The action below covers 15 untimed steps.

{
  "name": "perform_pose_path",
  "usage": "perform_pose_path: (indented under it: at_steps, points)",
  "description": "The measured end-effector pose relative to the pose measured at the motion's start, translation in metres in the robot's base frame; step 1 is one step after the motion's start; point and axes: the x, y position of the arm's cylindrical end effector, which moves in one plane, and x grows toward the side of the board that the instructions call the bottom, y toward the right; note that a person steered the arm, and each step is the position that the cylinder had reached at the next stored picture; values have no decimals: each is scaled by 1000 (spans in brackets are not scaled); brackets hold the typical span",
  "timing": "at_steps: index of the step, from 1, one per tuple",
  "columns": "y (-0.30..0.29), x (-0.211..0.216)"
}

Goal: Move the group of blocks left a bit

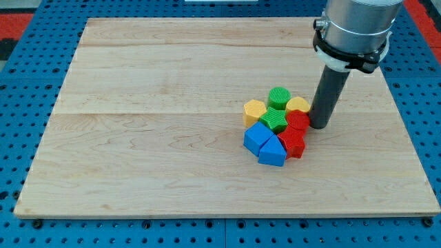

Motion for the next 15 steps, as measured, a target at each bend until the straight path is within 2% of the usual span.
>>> perform_pose_path:
  at_steps: [3,5,7,9,11,12,13,14,15]
  points:
    - [0,0]
    - [0,32]
    - [-27,32]
    - [-20,-3]
    - [-70,-47]
    - [-87,-53]
    - [-89,-27]
    - [-84,-24]
    - [-120,-13]
